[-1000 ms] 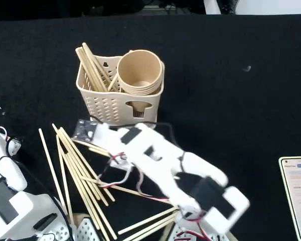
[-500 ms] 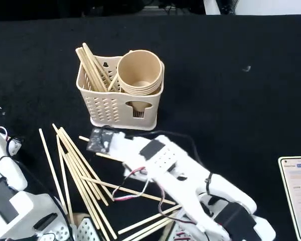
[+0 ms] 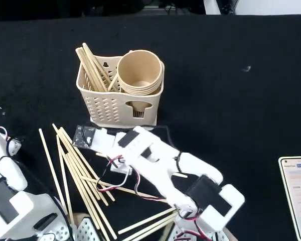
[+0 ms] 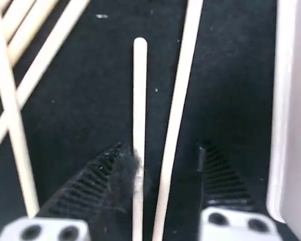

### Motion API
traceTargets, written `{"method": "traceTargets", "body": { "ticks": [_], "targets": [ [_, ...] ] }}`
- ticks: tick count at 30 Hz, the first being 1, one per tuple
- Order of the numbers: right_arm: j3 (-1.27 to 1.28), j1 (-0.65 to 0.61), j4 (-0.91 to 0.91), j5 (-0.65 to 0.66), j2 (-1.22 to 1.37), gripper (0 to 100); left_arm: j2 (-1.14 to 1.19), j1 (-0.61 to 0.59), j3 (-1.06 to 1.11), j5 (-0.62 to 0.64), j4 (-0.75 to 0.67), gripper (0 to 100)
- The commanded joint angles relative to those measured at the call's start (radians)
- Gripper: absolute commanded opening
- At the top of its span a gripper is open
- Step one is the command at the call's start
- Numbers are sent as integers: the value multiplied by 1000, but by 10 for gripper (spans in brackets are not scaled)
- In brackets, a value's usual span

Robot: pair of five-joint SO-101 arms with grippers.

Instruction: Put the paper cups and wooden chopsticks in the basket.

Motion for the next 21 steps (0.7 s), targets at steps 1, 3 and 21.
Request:
{"method": "traceTargets", "body": {
  "ticks": [1,3,21],
  "targets": [
    [-44,-8,31,17,18,99,-26,33,5,0,-6,180],
    [-44,-20,38,14,18,3,-26,33,5,0,-6,180],
    [-51,0,278,12,-628,10,-26,30,5,5,-6,180]
  ]
}}
